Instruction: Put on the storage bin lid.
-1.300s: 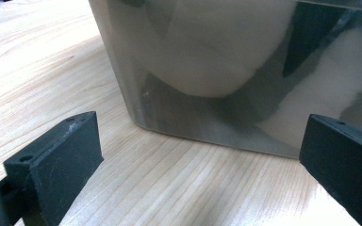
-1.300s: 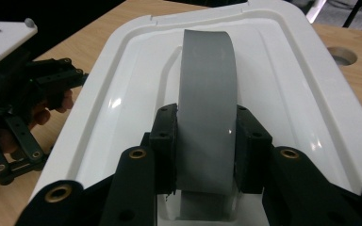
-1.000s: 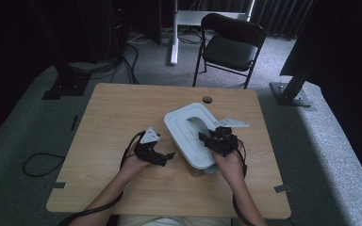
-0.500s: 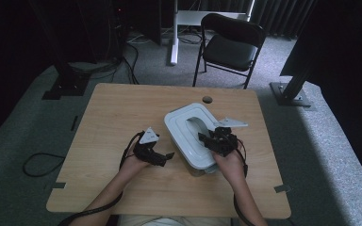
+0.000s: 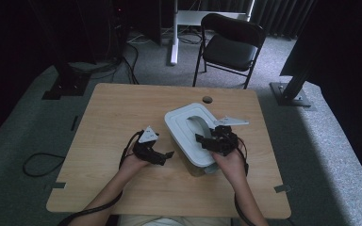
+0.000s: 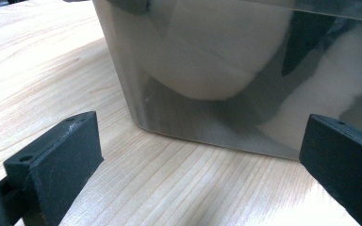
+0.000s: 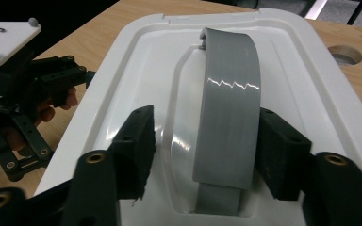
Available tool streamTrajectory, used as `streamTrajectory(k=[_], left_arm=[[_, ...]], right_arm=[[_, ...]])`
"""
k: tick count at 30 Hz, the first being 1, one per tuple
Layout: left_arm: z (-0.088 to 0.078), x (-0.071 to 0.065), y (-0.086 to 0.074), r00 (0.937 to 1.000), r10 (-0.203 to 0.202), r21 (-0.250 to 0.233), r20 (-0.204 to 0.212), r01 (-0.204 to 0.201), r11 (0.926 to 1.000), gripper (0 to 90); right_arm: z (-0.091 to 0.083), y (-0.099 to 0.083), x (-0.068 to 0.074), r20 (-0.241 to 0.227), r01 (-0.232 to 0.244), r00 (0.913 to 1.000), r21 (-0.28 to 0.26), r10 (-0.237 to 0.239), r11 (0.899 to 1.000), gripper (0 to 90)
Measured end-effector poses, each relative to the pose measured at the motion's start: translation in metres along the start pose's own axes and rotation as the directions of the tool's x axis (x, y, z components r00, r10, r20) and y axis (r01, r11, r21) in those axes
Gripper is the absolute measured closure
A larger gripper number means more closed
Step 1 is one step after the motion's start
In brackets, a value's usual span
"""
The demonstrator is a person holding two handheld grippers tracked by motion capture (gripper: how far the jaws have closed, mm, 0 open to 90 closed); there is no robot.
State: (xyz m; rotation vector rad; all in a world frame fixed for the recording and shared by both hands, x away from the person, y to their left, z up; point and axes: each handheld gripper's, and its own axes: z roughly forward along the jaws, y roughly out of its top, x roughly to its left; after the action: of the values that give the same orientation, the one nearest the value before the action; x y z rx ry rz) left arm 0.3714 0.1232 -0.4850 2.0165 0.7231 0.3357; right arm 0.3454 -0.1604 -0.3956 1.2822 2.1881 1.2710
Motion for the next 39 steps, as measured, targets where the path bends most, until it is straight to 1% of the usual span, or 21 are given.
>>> streamTrajectory(k=[2, 4, 6, 7, 8, 9, 10, 12, 15, 17, 22, 24, 25, 27, 29, 30, 32, 34, 35, 37, 39], left_arm=[[0.000, 0.000, 0.000, 1.0000, -0.003, -0.001, 0.001, 0.003, 1.0000, 0.4], [0.000, 0.000, 0.000, 1.0000, -0.001, 0.004, 0.003, 0.001, 1.0000, 0.4], [0.001, 0.001, 0.000, 1.0000, 0.000, 0.006, 0.003, 0.000, 1.0000, 0.4], [0.001, 0.000, 0.000, 1.0000, 0.001, 0.006, 0.003, -0.001, 1.0000, 0.4], [0.001, 0.000, 0.000, 1.0000, 0.000, 0.005, 0.002, 0.000, 1.0000, 0.4], [0.001, 0.000, 0.000, 1.0000, -0.001, 0.004, 0.003, 0.001, 1.0000, 0.4], [0.001, 0.000, 0.000, 1.0000, -0.002, 0.004, 0.001, 0.002, 1.0000, 0.4], [0.002, 0.001, 0.000, 1.0000, -0.004, 0.005, 0.000, 0.004, 1.0000, 0.4], [0.002, 0.001, 0.000, 1.0000, -0.005, 0.009, -0.003, 0.005, 1.0000, 0.4], [0.003, 0.001, 0.001, 1.0000, -0.006, 0.007, -0.004, 0.006, 1.0000, 0.4], [0.003, 0.000, 0.002, 1.0000, -0.004, 0.006, -0.006, 0.004, 1.0000, 0.4], [0.003, 0.000, 0.002, 1.0000, -0.003, 0.002, -0.004, 0.003, 1.0000, 0.4], [0.003, 0.000, 0.003, 1.0000, -0.002, 0.004, -0.005, 0.002, 1.0000, 0.4], [0.004, 0.000, 0.003, 1.0000, -0.003, 0.003, -0.005, 0.003, 1.0000, 0.4], [0.005, -0.001, 0.003, 1.0000, -0.004, 0.004, -0.004, 0.004, 1.0000, 0.4], [0.005, -0.001, 0.002, 1.0000, -0.004, 0.007, -0.004, 0.004, 1.0000, 0.4], [0.005, -0.002, 0.002, 1.0000, -0.004, 0.007, -0.002, 0.004, 1.0000, 0.5], [0.005, -0.002, 0.002, 1.0000, -0.002, 0.007, -0.003, 0.002, 1.0000, 0.4], [0.004, -0.002, 0.002, 1.0000, -0.002, 0.006, -0.003, 0.002, 1.0000, 0.4], [0.004, -0.001, 0.002, 1.0000, -0.002, 0.005, -0.006, 0.002, 1.0000, 0.4], [0.003, 0.000, 0.002, 1.0000, -0.005, 0.002, -0.007, 0.005, 1.0000, 0.4]], right_arm=[[-0.002, 0.001, 0.000, -0.012, 0.001, 0.9999, 0.001, -0.001, 1.000, 39.1], [-0.007, 0.001, 0.003, 0.009, 0.021, 0.9997, -0.018, -0.021, 1.000, 37.2], [-0.012, 0.002, 0.004, 0.009, 0.025, 0.9997, -0.041, -0.025, 0.999, 35.7], [-0.015, 0.003, 0.003, 0.020, 0.025, 0.9995, -0.057, -0.024, 0.998, 34.6], [-0.017, 0.004, 0.002, 0.019, 0.025, 0.9995, -0.059, -0.024, 0.998, 33.7], [-0.018, 0.005, 0.000, 0.008, 0.019, 0.9998, -0.060, -0.019, 0.998, 31.4], [-0.020, 0.006, -0.003, 0.011, 0.011, 0.9999, -0.061, -0.011, 0.998, 29.5], [-0.023, 0.008, -0.005, 0.018, 0.015, 0.9997, -0.061, -0.014, 0.998, 26.4], [-0.029, 0.009, -0.008, 0.009, 0.015, 0.9999, -0.061, -0.014, 0.998, 26.7], [-0.032, 0.010, -0.010, 0.026, 0.018, 0.9995, -0.061, -0.017, 0.998, 23.6], [-0.039, 0.010, -0.018, 0.036, 0.002, 0.9993, -0.073, 0.001, 0.997, 23.1], [-0.039, 0.009, -0.020, 0.038, -0.002, 0.9993, -0.063, 0.005, 0.998, 23.2], [-0.039, 0.009, -0.020, 0.042, -0.004, 0.9991, -0.064, 0.007, 0.998, 23.2], [-0.036, 0.008, -0.019, 0.027, -0.010, 0.9996, -0.048, 0.012, 0.999, 22.6], [-0.031, 0.007, -0.016, 0.028, 0.008, 0.9996, -0.035, -0.007, 0.999, 22.2], [-0.028, 0.006, -0.015, 0.024, 0.015, 0.9996, -0.028, -0.014, 0.999, 19.8], [-0.020, 0.006, -0.015, 0.019, 0.012, 0.9998, -0.021, -0.012, 1.000, 20.3], [-0.014, 0.005, -0.015, 0.028, 0.015, 0.9995, -0.009, -0.014, 1.000, 21.5], [-0.011, 0.005, -0.015, 0.023, 0.016, 0.9996, -0.002, -0.016, 1.000, 22.0], [-0.005, 0.003, -0.012, 0.029, 0.018, 0.9994, 0.013, -0.019, 1.000, 22.7], [-0.002, 0.001, -0.011, 0.025, 0.017, 0.9995, 0.007, -0.017, 1.000, 22.7]])
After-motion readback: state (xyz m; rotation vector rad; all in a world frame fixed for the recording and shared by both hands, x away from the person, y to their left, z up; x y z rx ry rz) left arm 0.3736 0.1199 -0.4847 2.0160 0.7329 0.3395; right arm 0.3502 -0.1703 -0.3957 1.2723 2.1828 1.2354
